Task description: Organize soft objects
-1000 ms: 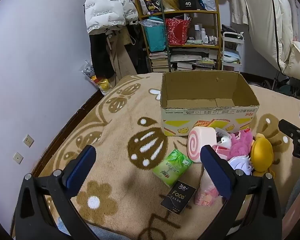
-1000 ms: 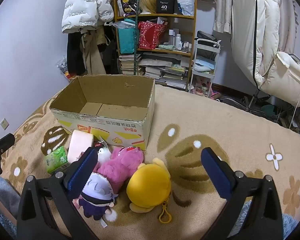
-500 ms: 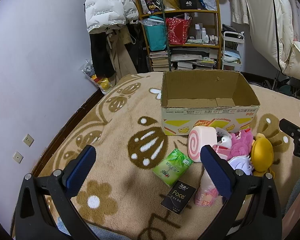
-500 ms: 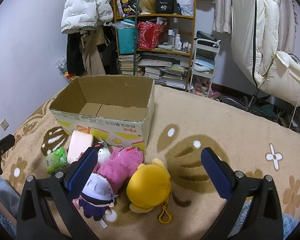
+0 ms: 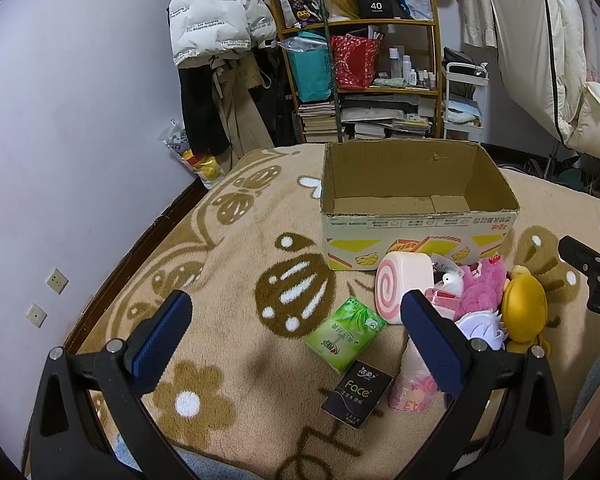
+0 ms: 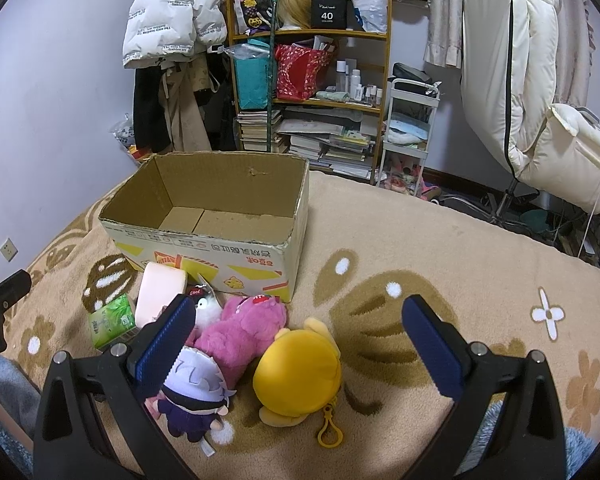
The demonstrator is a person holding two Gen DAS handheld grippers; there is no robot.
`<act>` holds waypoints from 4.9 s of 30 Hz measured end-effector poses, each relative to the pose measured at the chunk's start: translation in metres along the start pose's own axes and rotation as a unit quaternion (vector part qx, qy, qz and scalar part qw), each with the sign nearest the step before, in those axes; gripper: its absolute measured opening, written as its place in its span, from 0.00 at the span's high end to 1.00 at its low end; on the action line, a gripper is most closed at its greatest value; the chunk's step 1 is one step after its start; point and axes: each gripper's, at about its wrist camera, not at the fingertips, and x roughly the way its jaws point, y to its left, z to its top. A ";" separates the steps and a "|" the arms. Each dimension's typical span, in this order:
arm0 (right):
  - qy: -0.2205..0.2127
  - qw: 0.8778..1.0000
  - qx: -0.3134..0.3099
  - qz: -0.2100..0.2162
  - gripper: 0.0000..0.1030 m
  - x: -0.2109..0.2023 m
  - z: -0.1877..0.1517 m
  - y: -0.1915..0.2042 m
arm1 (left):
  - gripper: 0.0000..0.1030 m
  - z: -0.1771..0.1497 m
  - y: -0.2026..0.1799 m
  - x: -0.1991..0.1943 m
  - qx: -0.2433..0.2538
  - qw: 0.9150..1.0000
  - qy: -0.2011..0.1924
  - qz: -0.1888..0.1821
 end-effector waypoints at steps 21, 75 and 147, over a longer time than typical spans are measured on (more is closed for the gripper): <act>-0.002 1.000 0.003 -0.001 0.00 -0.002 0.001 0.000 | 0.00 0.000 0.000 0.000 0.000 1.000 0.000 0.000; 0.076 0.996 0.039 0.022 0.00 0.041 -0.001 -0.009 | 0.00 0.008 0.005 0.058 0.012 0.995 0.100 0.014; 0.291 0.950 0.090 0.061 0.28 0.158 -0.047 -0.021 | 0.28 -0.035 -0.038 0.191 0.039 0.954 0.280 -0.104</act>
